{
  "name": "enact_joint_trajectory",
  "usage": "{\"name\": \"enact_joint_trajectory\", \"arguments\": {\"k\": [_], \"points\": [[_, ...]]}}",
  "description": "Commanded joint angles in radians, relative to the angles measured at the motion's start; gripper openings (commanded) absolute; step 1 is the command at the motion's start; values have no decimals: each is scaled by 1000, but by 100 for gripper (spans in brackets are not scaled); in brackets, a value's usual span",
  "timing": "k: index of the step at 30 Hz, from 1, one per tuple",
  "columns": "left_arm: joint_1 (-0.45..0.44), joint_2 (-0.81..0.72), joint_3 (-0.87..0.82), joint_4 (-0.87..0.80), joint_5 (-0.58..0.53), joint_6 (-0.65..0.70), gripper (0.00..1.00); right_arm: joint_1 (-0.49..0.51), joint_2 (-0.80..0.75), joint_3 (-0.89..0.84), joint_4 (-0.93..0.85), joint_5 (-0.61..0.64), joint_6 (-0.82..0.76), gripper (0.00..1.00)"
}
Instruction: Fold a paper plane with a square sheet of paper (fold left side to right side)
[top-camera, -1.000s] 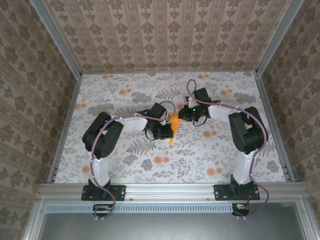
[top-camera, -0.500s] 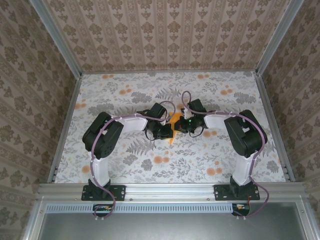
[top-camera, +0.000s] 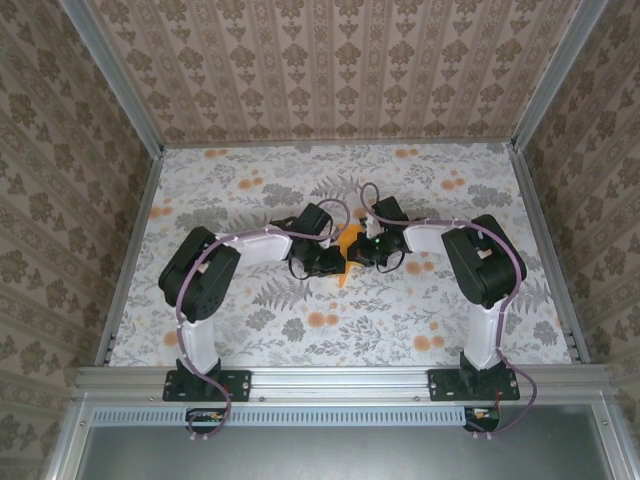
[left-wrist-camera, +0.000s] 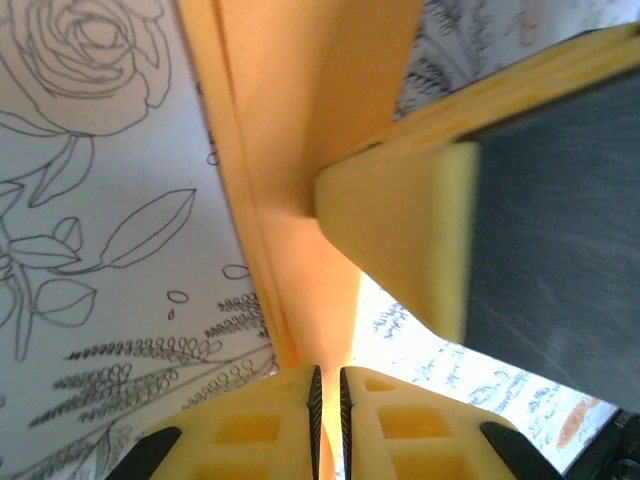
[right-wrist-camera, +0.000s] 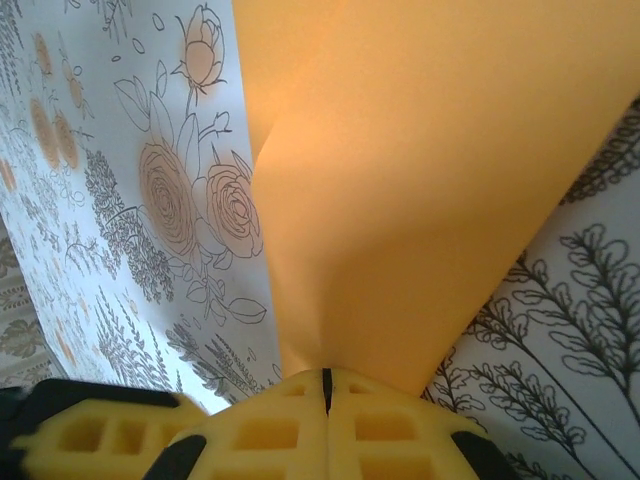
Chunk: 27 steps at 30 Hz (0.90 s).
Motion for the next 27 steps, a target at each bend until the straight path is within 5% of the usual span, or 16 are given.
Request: {"name": "enact_joint_trajectory", "arguments": {"k": [1,8,27], "points": [[0,-60,1,5,57,17,16,5,50,13,-108,80,-16,5],[-1,2,-34,102,150,-46,14,5,52,30,-137,84,-29,3],[-2,67,-73,40,96,-36,12,6,59,52,-175,95,-48,2]]}}
